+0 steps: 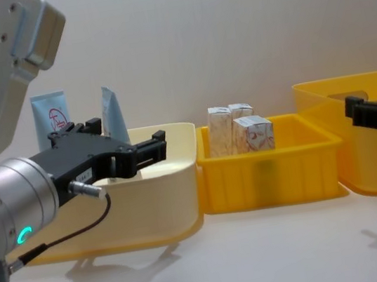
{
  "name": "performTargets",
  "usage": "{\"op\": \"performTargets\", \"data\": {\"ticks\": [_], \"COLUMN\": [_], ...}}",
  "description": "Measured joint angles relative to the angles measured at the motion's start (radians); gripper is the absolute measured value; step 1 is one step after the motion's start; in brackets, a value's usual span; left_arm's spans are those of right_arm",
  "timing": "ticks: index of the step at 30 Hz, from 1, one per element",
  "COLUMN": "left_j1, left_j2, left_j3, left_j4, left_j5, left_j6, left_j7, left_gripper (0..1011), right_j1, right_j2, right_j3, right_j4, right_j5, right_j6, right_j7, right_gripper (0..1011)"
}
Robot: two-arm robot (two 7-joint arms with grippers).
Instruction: Bimanual collaborative sorting of washing and personal care products
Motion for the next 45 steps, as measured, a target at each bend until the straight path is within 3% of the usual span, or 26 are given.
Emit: {"op": "performTargets", "data": {"ticks": [45], "left_j1": [0.0], "left_j2": [0.0], "left_j3": [0.0], "left_j4": [0.0], "left_j5": [0.0], "left_j6": [0.0], "left_j7": [0.0], "left_gripper": [1002], "right_j1": [0.0], "right_j2": [0.0], "right_j3": [0.0], "right_j4": [0.0], "right_j5": [0.0], "right_j6": [0.0], "right_j7": [0.0], "right_gripper": [1001]}}
